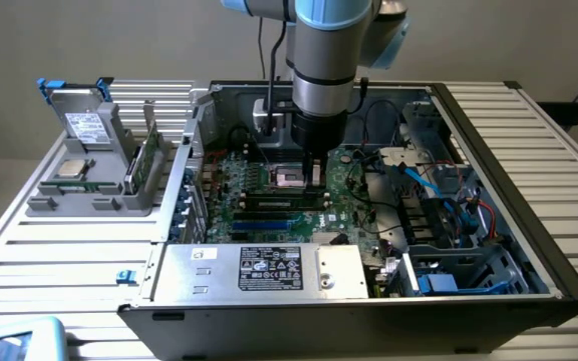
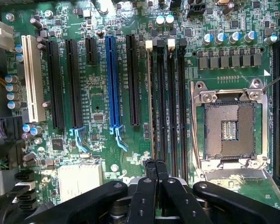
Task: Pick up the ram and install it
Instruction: 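Press down the ram until it locks into place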
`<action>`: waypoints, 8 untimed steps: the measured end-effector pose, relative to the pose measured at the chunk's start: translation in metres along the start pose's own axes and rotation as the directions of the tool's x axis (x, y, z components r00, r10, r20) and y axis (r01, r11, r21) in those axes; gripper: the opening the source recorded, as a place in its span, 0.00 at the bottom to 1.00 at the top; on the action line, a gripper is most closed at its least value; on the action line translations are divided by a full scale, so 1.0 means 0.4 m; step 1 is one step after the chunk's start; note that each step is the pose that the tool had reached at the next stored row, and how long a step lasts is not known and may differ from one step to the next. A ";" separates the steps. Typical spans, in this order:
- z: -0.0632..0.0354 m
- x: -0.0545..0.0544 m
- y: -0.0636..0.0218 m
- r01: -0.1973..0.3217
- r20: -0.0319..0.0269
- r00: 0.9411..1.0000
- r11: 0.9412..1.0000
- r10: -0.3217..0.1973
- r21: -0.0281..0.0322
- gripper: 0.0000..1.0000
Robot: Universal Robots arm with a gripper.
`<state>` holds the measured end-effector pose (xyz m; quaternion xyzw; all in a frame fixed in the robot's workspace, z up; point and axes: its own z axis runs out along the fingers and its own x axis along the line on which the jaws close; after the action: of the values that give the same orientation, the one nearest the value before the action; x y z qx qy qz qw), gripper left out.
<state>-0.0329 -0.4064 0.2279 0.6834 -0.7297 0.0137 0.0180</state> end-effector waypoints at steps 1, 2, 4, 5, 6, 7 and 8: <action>-0.009 0.000 0.001 0.000 0.000 1.000 1.000 0.000 0.000 0.11; -0.021 0.001 0.003 0.000 -0.001 1.000 1.000 0.000 0.000 0.11; -0.037 0.003 0.015 0.000 -0.001 1.000 1.000 0.000 0.000 0.11; -0.040 0.004 0.023 0.000 -0.001 1.000 1.000 0.000 0.000 0.11; -0.040 0.004 0.032 0.000 -0.001 1.000 1.000 0.000 0.000 0.11; -0.040 0.005 0.041 0.000 -0.001 1.000 1.000 0.000 0.001 0.11; -0.040 0.006 0.051 0.000 -0.001 1.000 1.000 0.000 0.002 0.11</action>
<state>-0.0534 -0.4066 0.2440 0.6834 -0.7297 0.0146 0.0177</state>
